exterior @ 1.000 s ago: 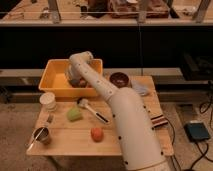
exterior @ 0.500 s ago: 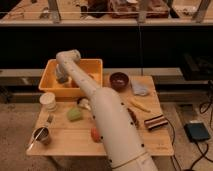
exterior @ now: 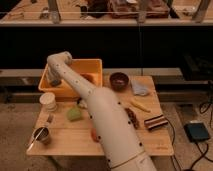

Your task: Wipe tray with sponge

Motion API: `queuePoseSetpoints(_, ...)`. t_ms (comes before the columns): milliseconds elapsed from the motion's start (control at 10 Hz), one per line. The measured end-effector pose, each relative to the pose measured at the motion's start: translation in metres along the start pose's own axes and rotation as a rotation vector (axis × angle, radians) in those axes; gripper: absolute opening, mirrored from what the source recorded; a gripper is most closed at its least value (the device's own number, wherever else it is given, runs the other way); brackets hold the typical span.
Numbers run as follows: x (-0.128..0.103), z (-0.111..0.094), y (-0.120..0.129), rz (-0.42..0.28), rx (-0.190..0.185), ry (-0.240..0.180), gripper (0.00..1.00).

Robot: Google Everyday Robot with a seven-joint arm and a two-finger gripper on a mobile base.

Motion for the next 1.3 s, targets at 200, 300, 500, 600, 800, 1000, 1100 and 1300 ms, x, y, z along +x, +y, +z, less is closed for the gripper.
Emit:
queuePoseSetpoints(200, -0.015, -0.005, 0.025, 0.02, -0.015, -0.014, 0.2)
queuePoseSetpoints(300, -0.021, -0.01, 0.04, 0.031, -0.024, -0.017, 0.2)
queuePoseSetpoints(500, -0.033, -0.024, 0.085, 0.079, -0.045, -0.016, 0.2)
queuePoseSetpoints(600, -0.032, -0.028, 0.103, 0.108, -0.056, -0.014, 0.2)
queuePoseSetpoints(800, -0.019, -0.025, 0.126, 0.136, -0.072, -0.015, 0.2)
queuePoseSetpoints(1000, -0.006, -0.019, 0.127, 0.14, -0.073, -0.012, 0.2)
queuePoseSetpoints(1100, -0.003, -0.019, 0.129, 0.143, -0.077, -0.01, 0.2)
queuePoseSetpoints(1300, 0.005, -0.022, 0.127, 0.129, -0.075, 0.0, 0.2)
